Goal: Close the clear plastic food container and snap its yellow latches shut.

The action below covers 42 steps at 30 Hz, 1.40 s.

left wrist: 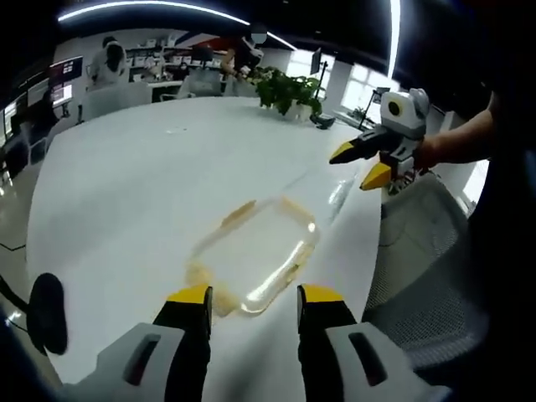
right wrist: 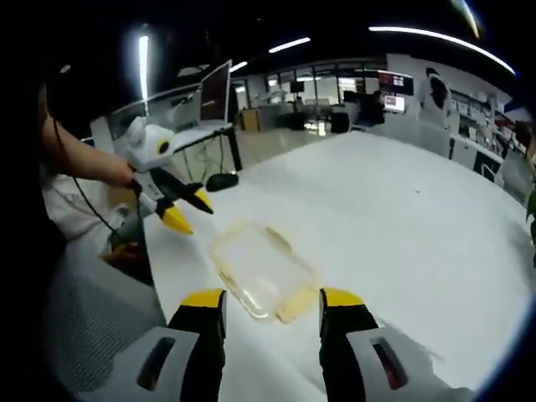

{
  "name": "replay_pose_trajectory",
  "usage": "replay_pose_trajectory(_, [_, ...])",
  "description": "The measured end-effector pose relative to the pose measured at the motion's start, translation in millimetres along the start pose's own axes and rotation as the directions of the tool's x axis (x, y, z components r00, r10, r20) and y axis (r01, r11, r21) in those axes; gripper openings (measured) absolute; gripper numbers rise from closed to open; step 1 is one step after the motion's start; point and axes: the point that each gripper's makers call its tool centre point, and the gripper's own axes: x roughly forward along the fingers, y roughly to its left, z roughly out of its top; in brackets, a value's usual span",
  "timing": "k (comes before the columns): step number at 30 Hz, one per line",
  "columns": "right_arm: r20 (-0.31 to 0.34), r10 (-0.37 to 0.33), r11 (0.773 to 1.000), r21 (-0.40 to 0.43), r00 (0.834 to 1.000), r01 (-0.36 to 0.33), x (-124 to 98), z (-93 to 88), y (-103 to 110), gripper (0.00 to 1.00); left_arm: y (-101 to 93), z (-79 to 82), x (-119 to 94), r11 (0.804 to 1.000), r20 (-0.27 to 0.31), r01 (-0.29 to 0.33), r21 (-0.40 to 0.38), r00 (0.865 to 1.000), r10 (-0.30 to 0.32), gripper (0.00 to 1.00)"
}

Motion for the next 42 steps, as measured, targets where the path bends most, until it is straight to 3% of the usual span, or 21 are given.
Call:
replay_pose_trajectory(15, [-0.073,0.001,0.997,-0.075,0.997,-0.006,16,-6.4,-7,0.46,14.6,-1.7,9,0.991,-0.086,0.054,0.122,0.995,-0.044,0.41])
replay_pose_trajectory(20, [-0.104,-0.003,0.993,-0.114,0.995,-0.009,21,-8.9,-11,0.46,20.6,-6.8,12,0.980,-0.120,0.073,0.185,0.991,-0.051,0.40])
replay_pose_trajectory(26, [-0.158,-0.003,0.984,-0.176,0.987,-0.025,30,-17.0,-15,0.46,22.0,-5.4,18,0.976,-0.135,0.091,0.197,0.989,-0.065,0.41])
replay_pose_trajectory(42, [-0.236,0.024,0.960,-0.266,0.971,-0.089,47,-22.0,-20,0.51,28.4,-13.5,27,0.931,-0.208,0.153,0.331,0.974,-0.086,0.40])
